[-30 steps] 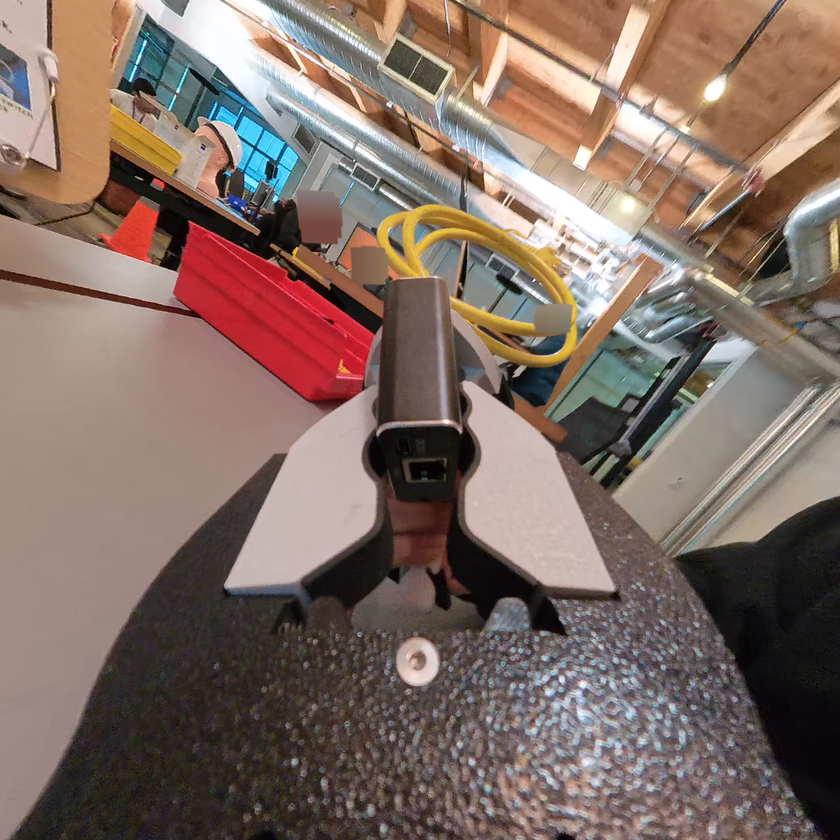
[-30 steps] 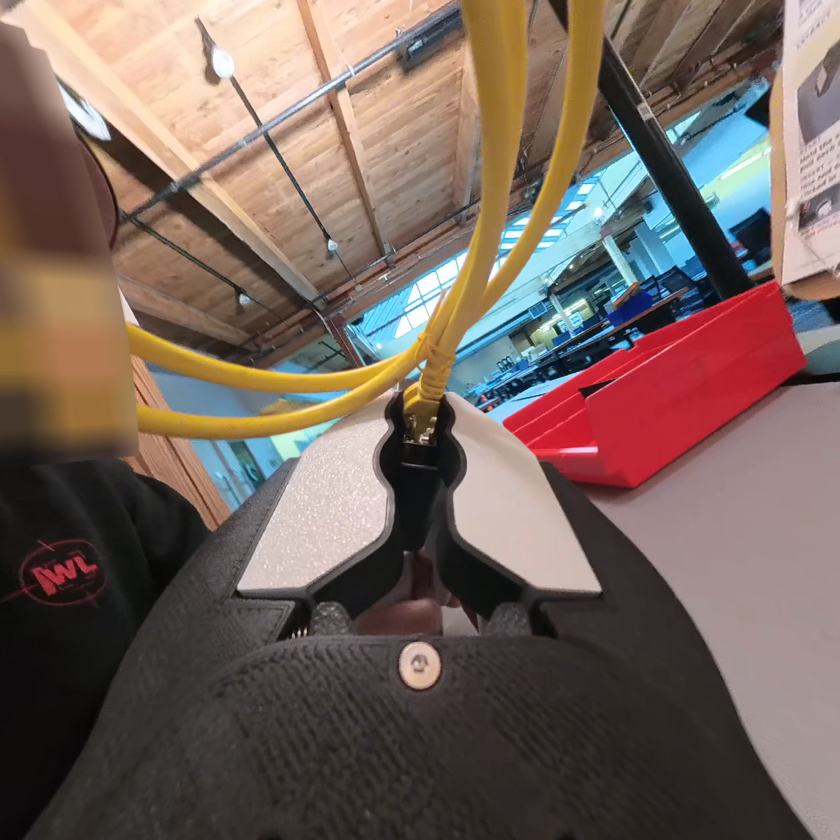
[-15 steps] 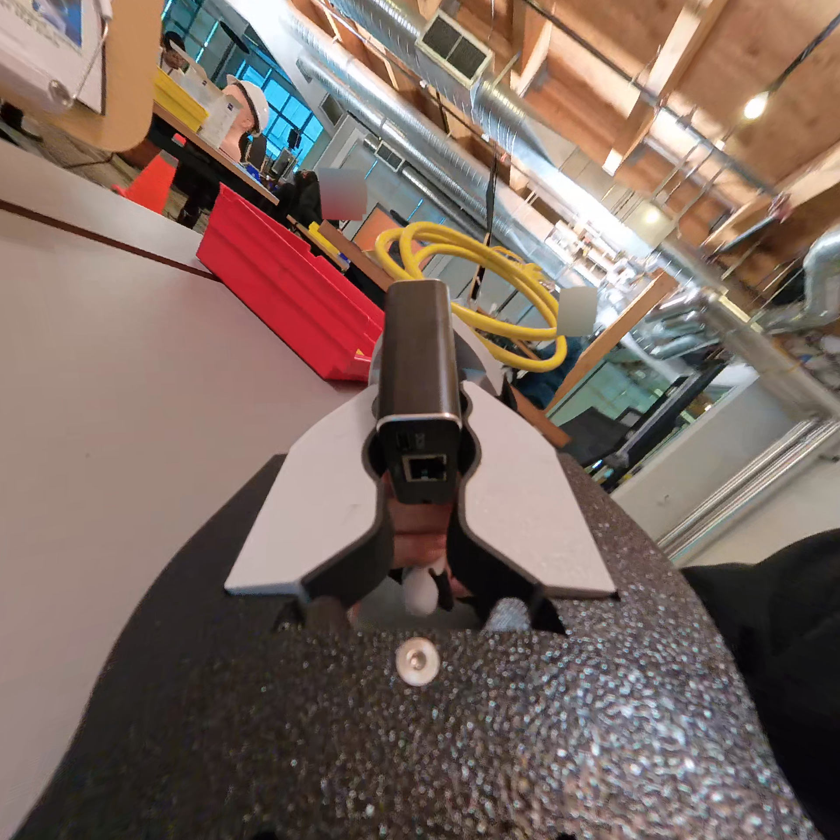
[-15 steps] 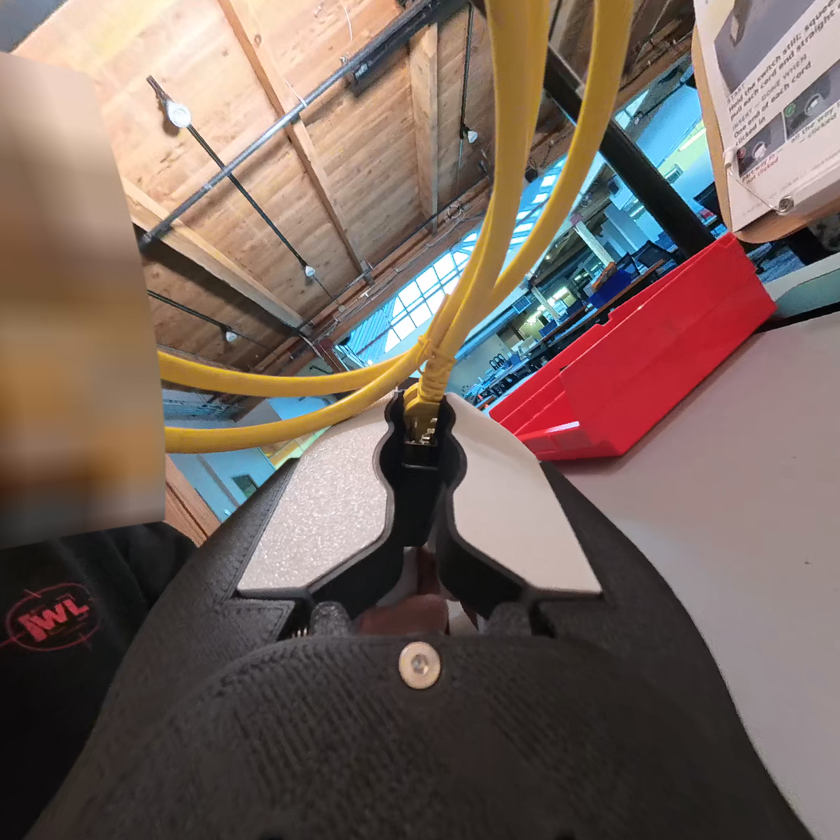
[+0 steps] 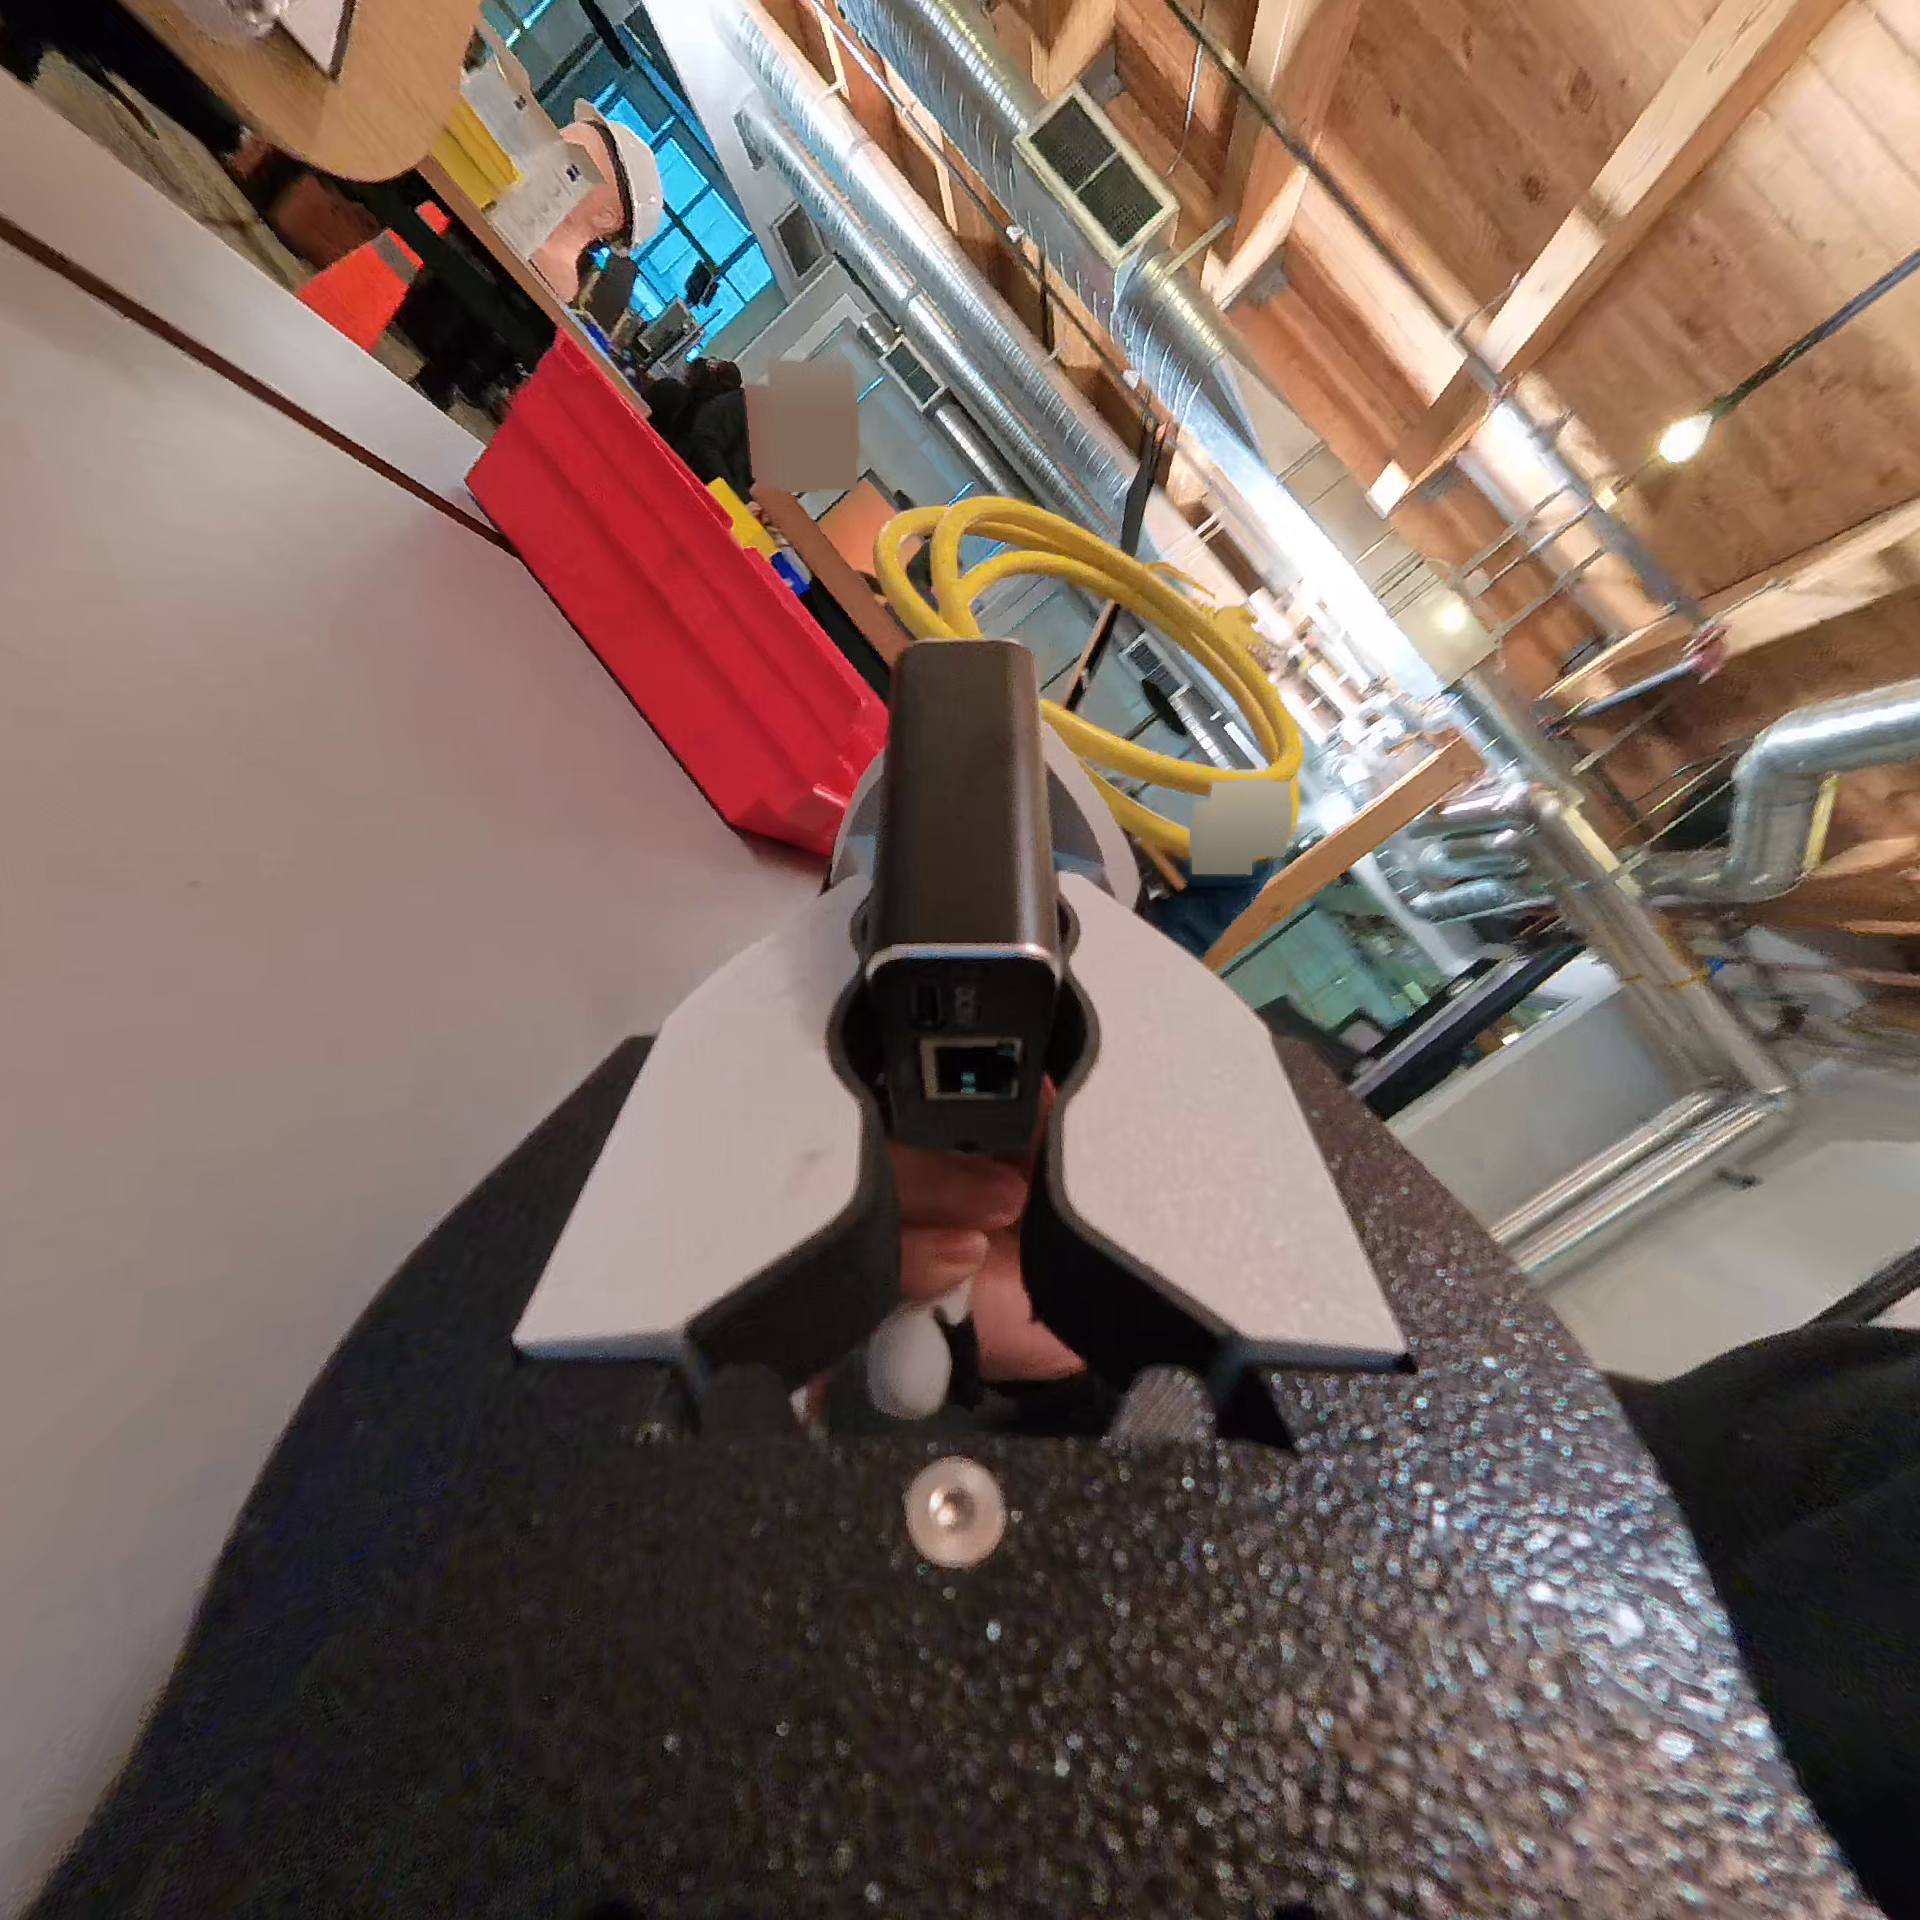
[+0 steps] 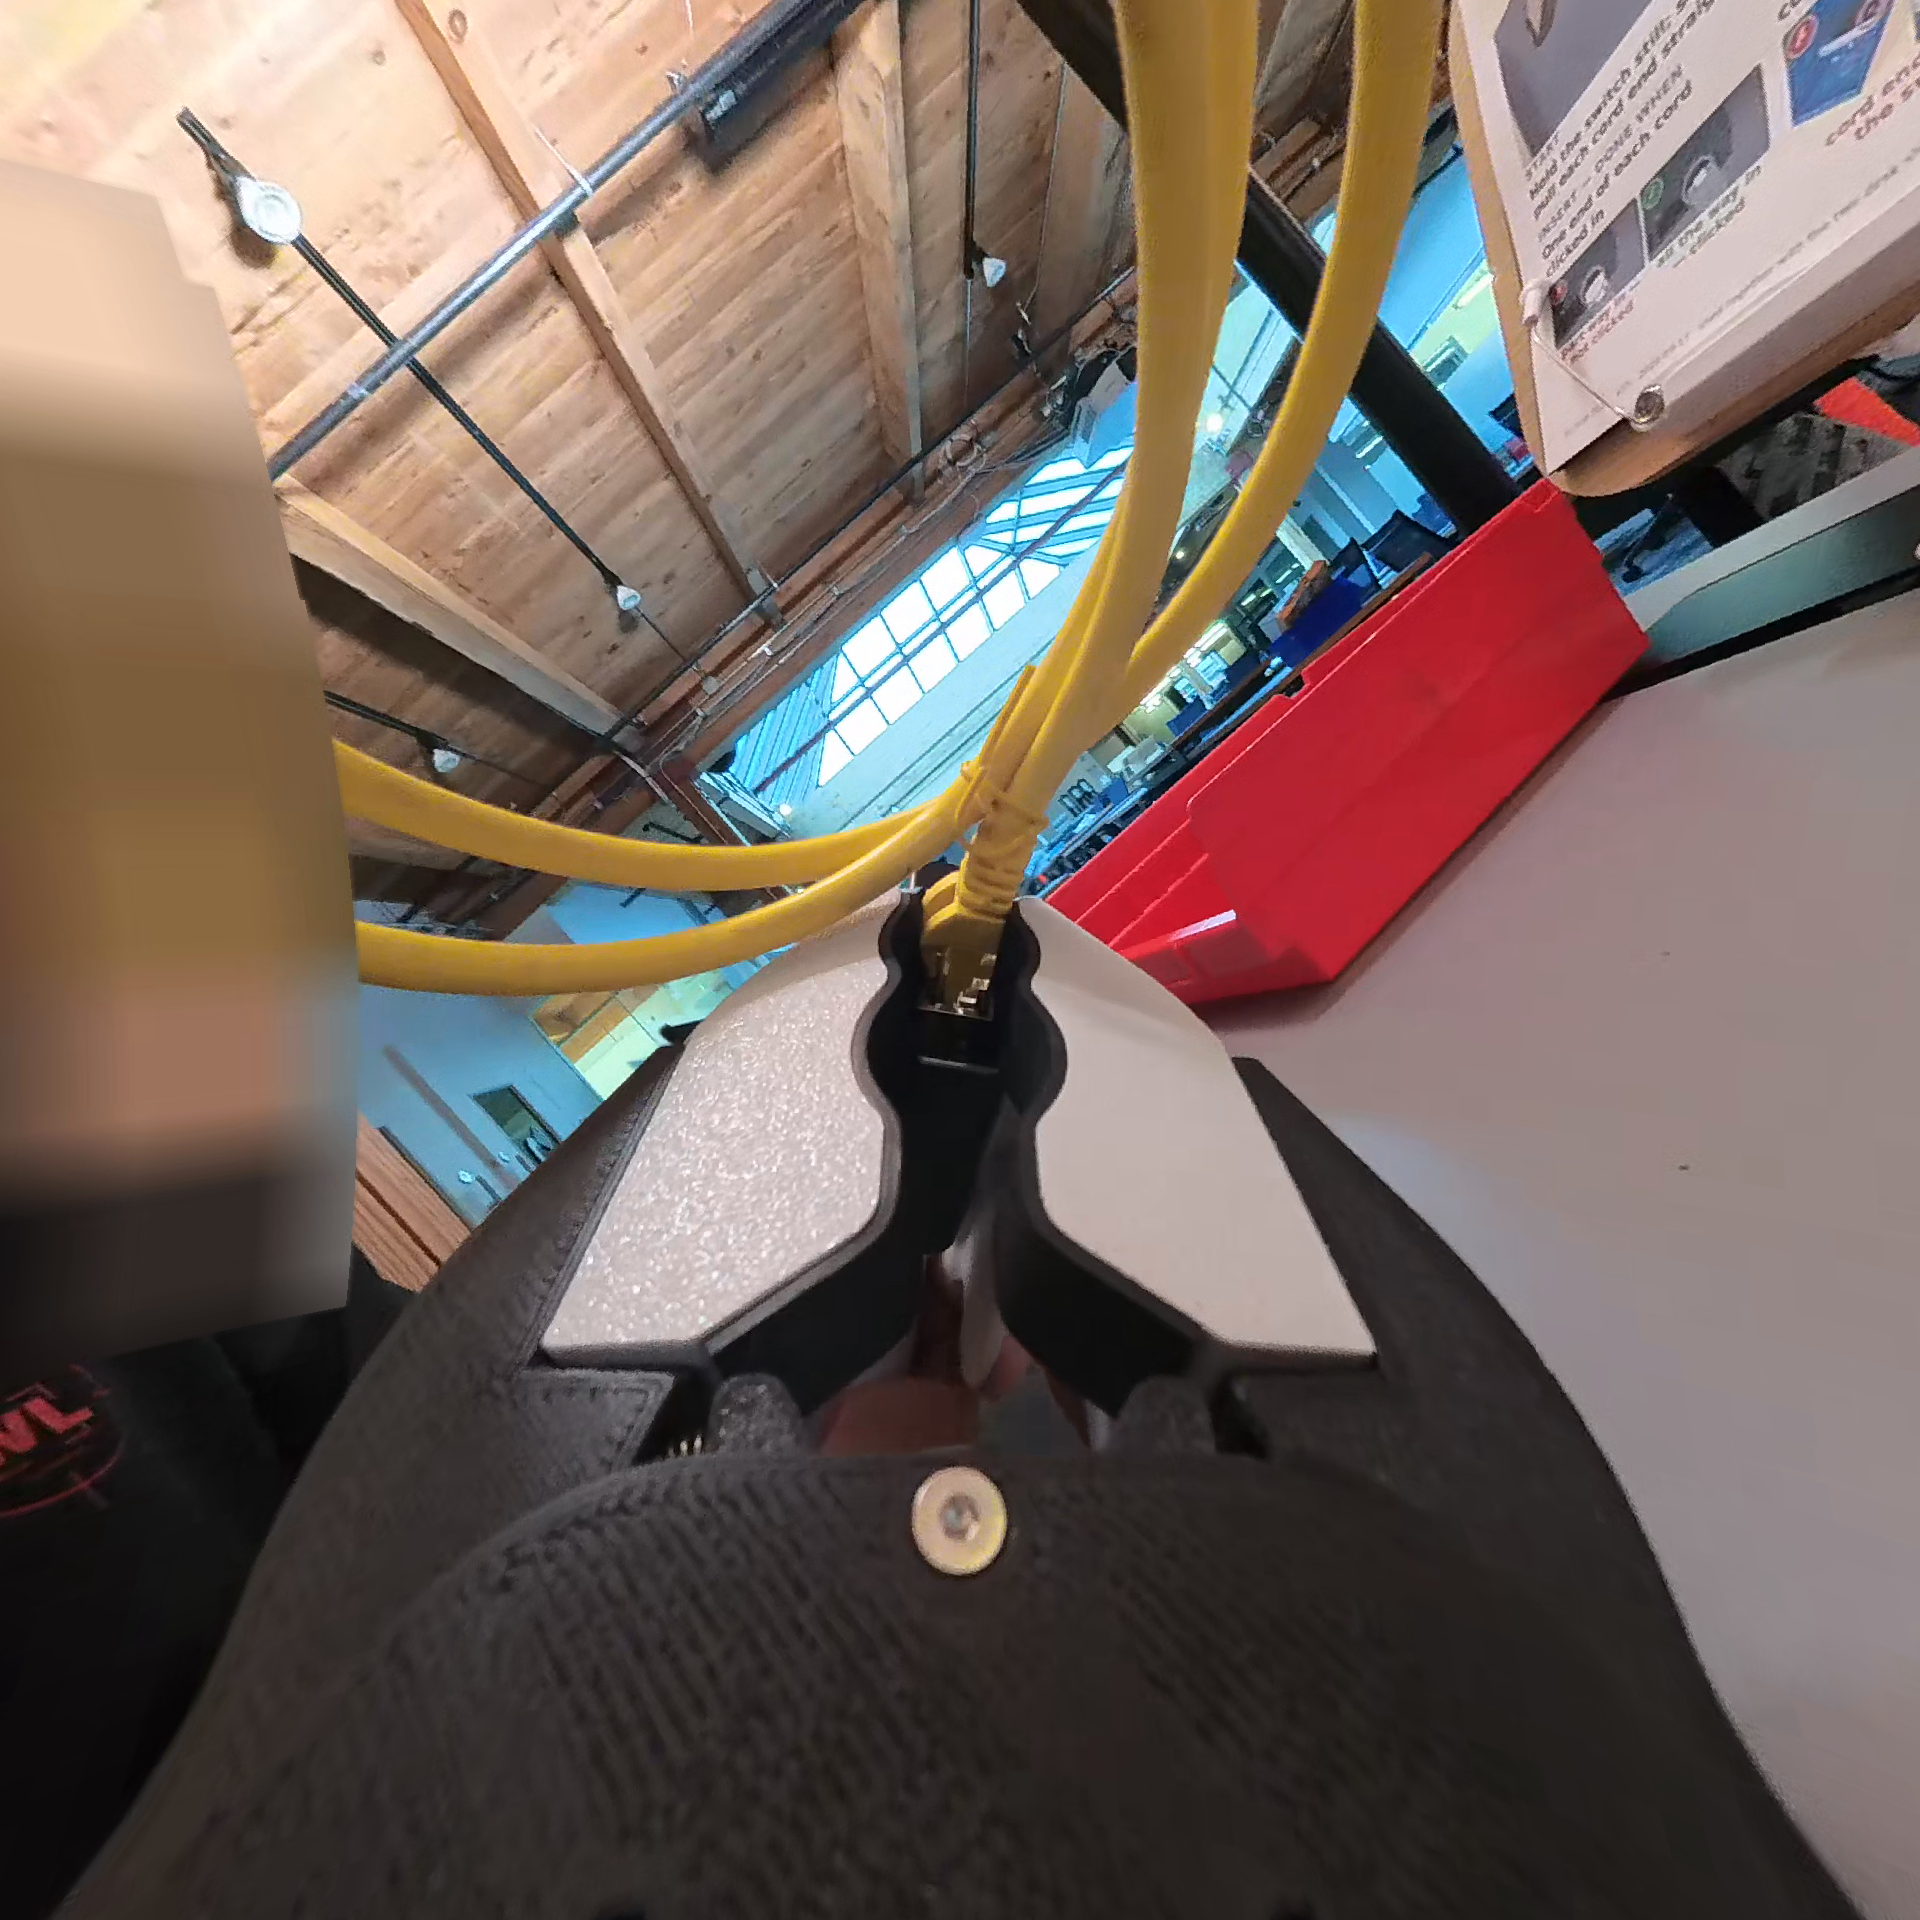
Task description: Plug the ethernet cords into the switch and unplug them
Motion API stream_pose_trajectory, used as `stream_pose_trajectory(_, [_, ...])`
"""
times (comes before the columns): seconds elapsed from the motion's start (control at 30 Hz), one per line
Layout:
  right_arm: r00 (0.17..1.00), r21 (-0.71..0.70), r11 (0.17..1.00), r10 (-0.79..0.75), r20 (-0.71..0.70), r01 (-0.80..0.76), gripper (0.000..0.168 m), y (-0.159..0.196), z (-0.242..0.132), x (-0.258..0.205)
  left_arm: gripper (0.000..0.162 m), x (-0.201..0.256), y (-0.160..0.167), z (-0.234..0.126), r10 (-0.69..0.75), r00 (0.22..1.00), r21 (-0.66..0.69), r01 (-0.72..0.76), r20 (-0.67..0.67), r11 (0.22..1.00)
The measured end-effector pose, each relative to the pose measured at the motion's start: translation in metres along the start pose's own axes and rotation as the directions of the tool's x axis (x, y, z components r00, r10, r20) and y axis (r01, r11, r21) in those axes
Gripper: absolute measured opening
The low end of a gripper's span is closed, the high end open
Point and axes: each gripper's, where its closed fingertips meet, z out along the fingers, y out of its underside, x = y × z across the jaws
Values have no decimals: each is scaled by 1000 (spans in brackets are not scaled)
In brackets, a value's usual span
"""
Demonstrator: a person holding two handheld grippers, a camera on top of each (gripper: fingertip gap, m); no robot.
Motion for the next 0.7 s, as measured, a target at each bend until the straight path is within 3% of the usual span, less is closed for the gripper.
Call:
stream_pose_trajectory(0.03, [999, 14, 999, 31, 9, -31, 14, -1, 0, 0, 26, 0, 0, 0, 29, 999, -11, -29, 15, 1000])
stream_pose_trajectory(0.23, [989, 42, 989, 136, 51, -138, 14, 0, -1, 2, 26, -4, -1, -1, 186, 979, -73, -180, 79, 981])
stream_pose_trajectory(0.33, [995, 12, 995, 100, 7, -100, 14, 2, -1, 6, 27, -5, 1, -1, -15, 999, -22, 16, 34, 1000])
stream_pose_trajectory(0.47, [997, 1, 997, 71, 2, -71, 14, 1, -1, 5, 27, -3, 3, -1, -7, 999, -23, 8, 47, 1000])
stream_pose_trajectory(0.6, [999, -21, 999, 26, -21, -26, 14, 2, -2, 6, 27, -1, 6, -1, -201, 980, 30, 201, -13, 979])
stream_pose_trajectory(0.7, [998, -5, 998, 66, -9, -66, 14, 2, -1, 7, 27, -4, 5, -2, 8, 998, -10, -7, 64, 1000])
